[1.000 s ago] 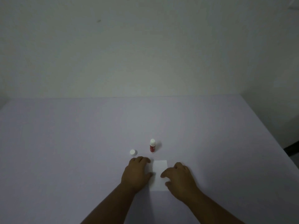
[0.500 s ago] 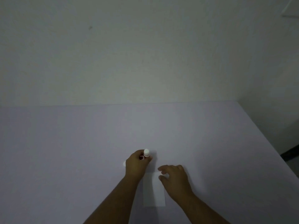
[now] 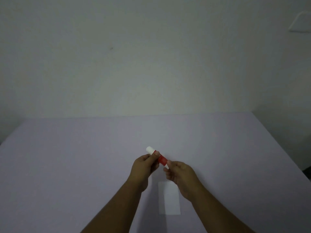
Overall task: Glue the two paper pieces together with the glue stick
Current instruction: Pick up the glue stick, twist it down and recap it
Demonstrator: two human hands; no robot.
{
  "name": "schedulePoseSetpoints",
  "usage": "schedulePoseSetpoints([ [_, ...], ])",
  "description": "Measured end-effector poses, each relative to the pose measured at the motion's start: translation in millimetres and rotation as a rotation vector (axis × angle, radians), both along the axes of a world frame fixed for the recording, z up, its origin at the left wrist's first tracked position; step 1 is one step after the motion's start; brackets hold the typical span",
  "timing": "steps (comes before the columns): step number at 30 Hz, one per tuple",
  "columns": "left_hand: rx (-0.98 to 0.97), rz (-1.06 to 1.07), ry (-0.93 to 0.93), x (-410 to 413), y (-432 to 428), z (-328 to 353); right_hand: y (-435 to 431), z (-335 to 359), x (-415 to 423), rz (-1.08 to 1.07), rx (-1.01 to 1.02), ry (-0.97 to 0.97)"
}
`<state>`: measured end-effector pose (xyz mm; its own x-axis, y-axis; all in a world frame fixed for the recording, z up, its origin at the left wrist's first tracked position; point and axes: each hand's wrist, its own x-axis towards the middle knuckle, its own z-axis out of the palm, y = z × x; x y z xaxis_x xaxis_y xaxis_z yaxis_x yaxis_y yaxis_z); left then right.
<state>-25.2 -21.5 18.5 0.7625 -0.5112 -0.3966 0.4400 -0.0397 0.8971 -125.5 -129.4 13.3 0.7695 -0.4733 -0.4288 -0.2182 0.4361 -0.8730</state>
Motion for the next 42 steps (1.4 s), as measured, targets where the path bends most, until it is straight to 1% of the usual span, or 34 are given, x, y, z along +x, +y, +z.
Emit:
schedulePoseSetpoints([
  [2,-0.004,0.020,0.015,0,3,8,8,5,-2,0.043,-0.289,-0.002],
  [3,0.001,0.029,0.019,0,4,11,11,7,-3,0.041,-0.394,0.003],
  [4,0.001,0.035,0.022,-1,6,13,13,10,-3,0.043,-0.439,0.005],
  [5,-0.010,0.037,0.023,-2,8,15,15,13,-3,0.058,-0.410,-0.002],
  [6,-0.026,0.037,0.024,-2,9,17,16,17,-3,0.085,-0.314,-0.013],
  [8,-0.042,0.028,0.014,-2,13,21,18,24,-3,0.094,-0.020,-0.008],
  [9,-0.041,0.021,0.003,-2,15,22,19,27,-4,0.077,0.050,0.010],
  [10,-0.039,0.016,-0.009,-3,16,24,21,28,-4,0.063,0.034,0.007],
  [11,-0.038,0.012,-0.018,-4,17,26,24,27,-6,0.052,-0.071,-0.014],
  [14,-0.044,0.013,-0.039,-7,19,31,31,20,-7,0.011,-0.571,-0.039],
  [15,-0.046,0.013,-0.047,-7,19,33,33,19,-8,-0.002,-0.651,-0.032],
  [16,-0.052,0.013,-0.053,-8,20,35,34,19,-8,-0.007,-0.634,-0.036],
  [17,-0.061,0.014,-0.055,-8,21,37,34,22,-8,-0.008,-0.512,-0.040],
  [19,-0.070,0.013,-0.057,-7,23,40,34,28,-6,0.001,-0.122,-0.052],
  [20,-0.066,0.010,-0.064,-7,25,41,34,30,-7,-0.010,-0.011,-0.050],
  [21,-0.066,0.006,-0.072,-7,26,42,34,31,-9,-0.012,-0.024,-0.046],
  [22,-0.069,0.001,-0.075,-7,27,42,35,30,-10,-0.019,-0.103,-0.056],
  [24,-0.063,0.000,-0.070,-8,29,43,38,26,-12,-0.030,-0.350,-0.066],
  [25,-0.058,0.004,-0.069,-8,30,43,40,25,-13,-0.030,-0.426,-0.059],
  [26,-0.053,0.007,-0.070,-8,31,43,41,25,-13,-0.026,-0.436,-0.057],
  [27,-0.052,0.009,-0.073,-8,31,43,42,26,-13,-0.017,-0.369,-0.067],
  [29,-0.060,0.003,-0.079,-8,33,42,42,32,-11,-0.006,-0.059,-0.097],
  [30,-0.061,-0.001,-0.085,-8,34,42,42,35,-11,-0.003,0.055,-0.096],
  [31,-0.055,-0.001,-0.089,-8,35,42,43,37,-11,0.005,0.080,-0.079],
  [32,-0.048,-0.004,-0.093,-8,35,42,43,37,-12,0.005,0.031,-0.066],
  [35,-0.042,-0.017,-0.097,-9,35,44,46,34,-14,-0.012,-0.290,-0.050],
  [36,-0.040,-0.015,-0.095,-10,34,45,46,33,-15,-0.005,-0.341,-0.039],
  [37,-0.044,-0.008,-0.091,-11,34,46,46,33,-15,0.013,-0.333,-0.049],
  [38,-0.051,-0.002,-0.087,-11,34,47,46,35,-15,0.034,-0.246,-0.066],
  [40,-0.048,0.004,-0.093,-11,34,48,46,40,-13,0.035,0.022,-0.078],
  [41,-0.041,0.003,-0.097,-11,33,49,45,42,-13,0.024,0.078,-0.061],
  [42,-0.037,-0.001,-0.103,-11,33,50,44,42,-13,0.015,0.059,-0.049],
])
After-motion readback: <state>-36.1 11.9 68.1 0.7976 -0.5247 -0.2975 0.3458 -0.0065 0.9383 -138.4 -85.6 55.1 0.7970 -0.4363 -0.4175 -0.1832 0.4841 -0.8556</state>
